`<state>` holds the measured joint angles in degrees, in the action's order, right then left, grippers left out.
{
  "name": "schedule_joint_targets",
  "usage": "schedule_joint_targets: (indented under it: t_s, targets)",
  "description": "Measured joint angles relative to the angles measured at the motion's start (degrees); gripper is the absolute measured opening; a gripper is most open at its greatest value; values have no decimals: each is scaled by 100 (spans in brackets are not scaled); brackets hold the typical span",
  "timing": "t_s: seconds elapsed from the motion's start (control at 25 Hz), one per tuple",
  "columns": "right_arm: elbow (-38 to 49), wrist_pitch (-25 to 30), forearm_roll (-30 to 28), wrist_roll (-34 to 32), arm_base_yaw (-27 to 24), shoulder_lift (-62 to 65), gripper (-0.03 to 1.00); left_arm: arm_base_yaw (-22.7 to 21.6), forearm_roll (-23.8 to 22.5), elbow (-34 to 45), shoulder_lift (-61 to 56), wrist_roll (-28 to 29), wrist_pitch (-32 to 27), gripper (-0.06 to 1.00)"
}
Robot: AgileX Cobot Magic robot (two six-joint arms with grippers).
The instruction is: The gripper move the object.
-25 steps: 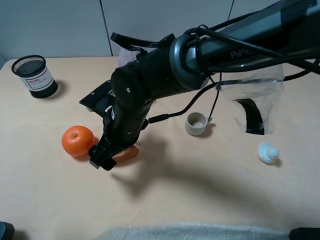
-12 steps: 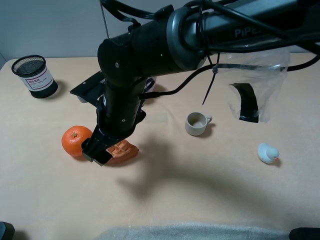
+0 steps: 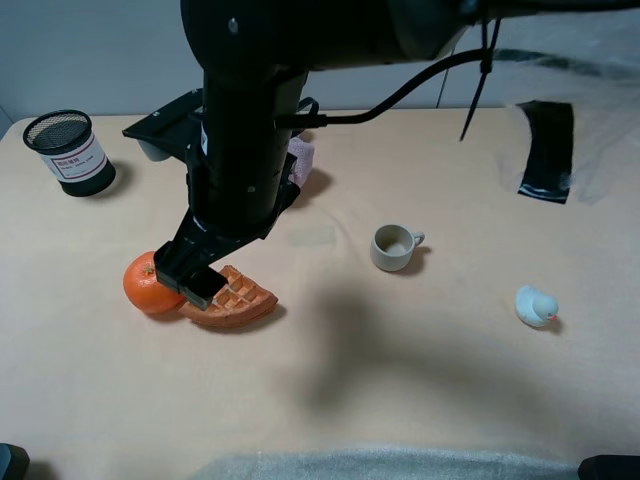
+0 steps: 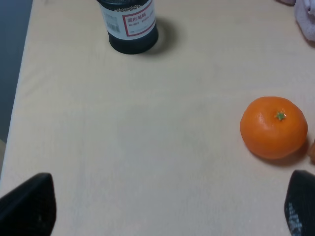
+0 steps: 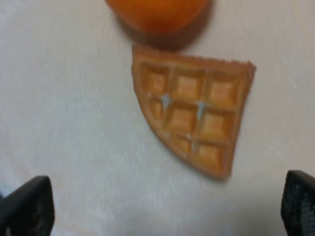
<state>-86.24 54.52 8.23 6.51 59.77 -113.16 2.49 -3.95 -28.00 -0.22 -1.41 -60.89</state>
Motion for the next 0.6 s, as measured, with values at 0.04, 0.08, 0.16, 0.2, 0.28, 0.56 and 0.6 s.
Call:
schedule_joint_targets:
  t_s: [0.04,0.08,0.16,0.2,0.28,0.56,0.6]
  targets:
    - [0,111,-6,0,-24,75,69,0,0,0,0,0,0,92]
    - [0,199,-10,0,-50,141,69,0,0,0,0,0,0,92]
    - [0,416,-18,0,-104,285,69,0,0,0,0,0,0,92]
    - [0,514,-18,0,-131,386,69,0,0,0,0,0,0,92]
    - [0,724,-20,0,-196,549,69,0,0,0,0,0,0,92]
    - [0,1364,-44,0,-418,1027,69,0,0,0,0,0,0,92]
    - [0,1439,-56,0,-450,1109,69,0,0,0,0,0,0,92]
